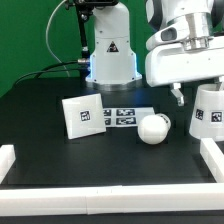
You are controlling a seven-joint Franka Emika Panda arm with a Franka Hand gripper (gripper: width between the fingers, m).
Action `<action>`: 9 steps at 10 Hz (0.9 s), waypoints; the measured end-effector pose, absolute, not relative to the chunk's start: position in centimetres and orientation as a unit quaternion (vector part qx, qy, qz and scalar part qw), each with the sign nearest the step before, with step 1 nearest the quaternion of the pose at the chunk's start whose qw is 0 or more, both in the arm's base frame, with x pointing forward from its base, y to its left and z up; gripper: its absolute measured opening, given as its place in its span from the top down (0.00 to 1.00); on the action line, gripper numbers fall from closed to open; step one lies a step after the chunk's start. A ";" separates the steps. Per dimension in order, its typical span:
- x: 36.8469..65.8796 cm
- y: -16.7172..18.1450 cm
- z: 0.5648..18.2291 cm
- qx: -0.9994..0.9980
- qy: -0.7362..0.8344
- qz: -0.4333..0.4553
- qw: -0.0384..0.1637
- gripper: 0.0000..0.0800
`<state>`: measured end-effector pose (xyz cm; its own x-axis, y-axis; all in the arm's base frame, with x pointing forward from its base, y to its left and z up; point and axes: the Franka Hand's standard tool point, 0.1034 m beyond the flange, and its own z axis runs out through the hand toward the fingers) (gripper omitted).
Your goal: Assemble lamp
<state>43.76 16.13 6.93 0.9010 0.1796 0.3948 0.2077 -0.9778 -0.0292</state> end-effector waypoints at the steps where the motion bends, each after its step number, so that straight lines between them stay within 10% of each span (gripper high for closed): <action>1: 43.8 16.1 6.9 -0.974 -0.099 -0.199 0.035 0.14; 9: 43.2 13.2 12.2 -0.988 -0.082 -0.121 0.044 0.13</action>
Offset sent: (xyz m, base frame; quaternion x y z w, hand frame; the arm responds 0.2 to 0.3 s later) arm -0.0010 -0.0250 0.0453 -0.0026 -0.0373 -0.0340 0.9987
